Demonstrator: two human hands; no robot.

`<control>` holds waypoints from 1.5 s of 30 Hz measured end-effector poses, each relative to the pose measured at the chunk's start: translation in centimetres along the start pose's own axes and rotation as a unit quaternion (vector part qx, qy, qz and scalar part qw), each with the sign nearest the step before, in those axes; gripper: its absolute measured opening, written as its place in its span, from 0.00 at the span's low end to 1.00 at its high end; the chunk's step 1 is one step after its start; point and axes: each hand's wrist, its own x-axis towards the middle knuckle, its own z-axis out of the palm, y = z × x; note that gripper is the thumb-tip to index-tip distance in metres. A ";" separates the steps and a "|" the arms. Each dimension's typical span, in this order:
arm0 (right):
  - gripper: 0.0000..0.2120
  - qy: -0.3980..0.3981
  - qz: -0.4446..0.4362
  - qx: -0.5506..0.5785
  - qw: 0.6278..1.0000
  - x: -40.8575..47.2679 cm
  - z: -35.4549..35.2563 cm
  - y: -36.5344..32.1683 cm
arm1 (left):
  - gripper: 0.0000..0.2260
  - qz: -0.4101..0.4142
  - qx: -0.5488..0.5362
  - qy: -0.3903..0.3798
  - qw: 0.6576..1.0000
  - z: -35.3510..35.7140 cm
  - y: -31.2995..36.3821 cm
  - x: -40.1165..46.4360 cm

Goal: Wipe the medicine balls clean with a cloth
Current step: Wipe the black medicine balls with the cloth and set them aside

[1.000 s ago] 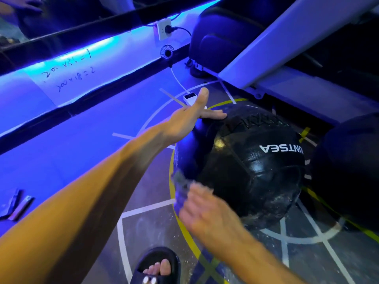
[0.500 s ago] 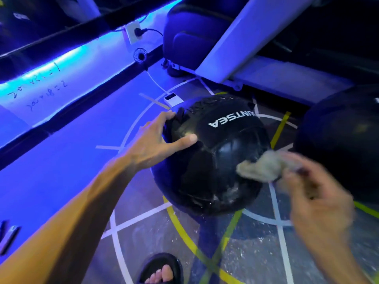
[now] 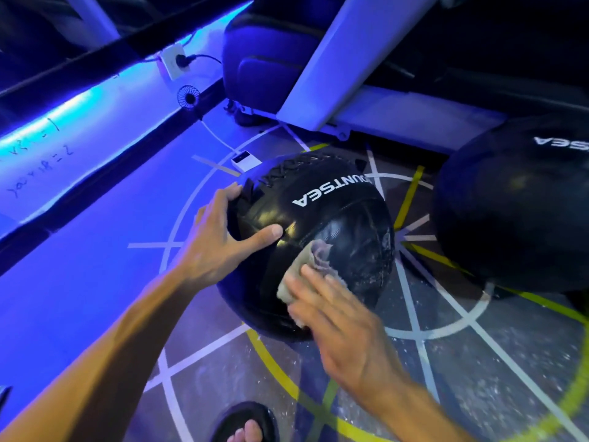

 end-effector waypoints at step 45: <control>0.18 0.043 0.211 0.094 0.972 0.3 -2.5 4.3 | 0.32 0.129 0.072 0.032 0.988 0.1 1.0 -2.1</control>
